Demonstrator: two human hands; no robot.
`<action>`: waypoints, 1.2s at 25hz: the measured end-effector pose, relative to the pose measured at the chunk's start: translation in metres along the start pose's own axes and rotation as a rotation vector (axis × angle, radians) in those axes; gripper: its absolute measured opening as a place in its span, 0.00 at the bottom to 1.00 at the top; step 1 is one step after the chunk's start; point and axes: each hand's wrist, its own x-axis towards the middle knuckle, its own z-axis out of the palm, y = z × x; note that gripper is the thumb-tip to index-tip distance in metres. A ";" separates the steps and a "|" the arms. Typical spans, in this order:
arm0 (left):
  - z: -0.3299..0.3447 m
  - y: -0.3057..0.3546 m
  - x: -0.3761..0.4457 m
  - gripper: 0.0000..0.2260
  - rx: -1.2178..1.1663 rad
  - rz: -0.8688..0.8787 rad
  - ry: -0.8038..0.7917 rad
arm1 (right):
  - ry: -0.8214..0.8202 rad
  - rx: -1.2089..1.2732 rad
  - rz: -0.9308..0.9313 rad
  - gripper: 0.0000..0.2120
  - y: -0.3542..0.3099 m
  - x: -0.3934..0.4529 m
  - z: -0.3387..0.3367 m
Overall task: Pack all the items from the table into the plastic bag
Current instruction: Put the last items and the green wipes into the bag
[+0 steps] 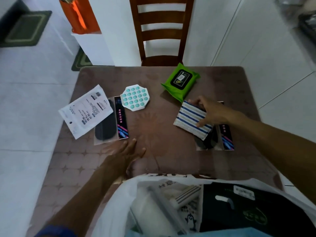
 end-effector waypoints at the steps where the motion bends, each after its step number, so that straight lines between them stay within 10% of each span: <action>1: -0.003 0.001 -0.003 0.41 -0.032 -0.026 0.009 | -0.015 0.023 -0.049 0.43 -0.011 -0.014 0.003; 6: 0.006 0.005 -0.017 0.27 -0.371 -0.074 0.221 | 0.155 0.133 -0.144 0.33 -0.074 -0.126 -0.031; 11: -0.021 0.049 -0.115 0.10 -1.046 -0.385 0.765 | 0.467 0.663 -0.159 0.29 -0.106 -0.285 -0.077; 17: -0.030 0.109 -0.277 0.02 -1.318 -0.201 1.225 | 0.263 0.615 -0.321 0.23 -0.159 -0.377 -0.045; 21: -0.025 0.164 -0.293 0.25 -0.911 -0.081 0.996 | -0.006 0.040 -0.285 0.24 -0.183 -0.362 -0.006; 30: -0.063 0.118 -0.277 0.03 -1.147 -0.159 1.010 | 0.382 0.103 -0.293 0.24 -0.192 -0.360 -0.012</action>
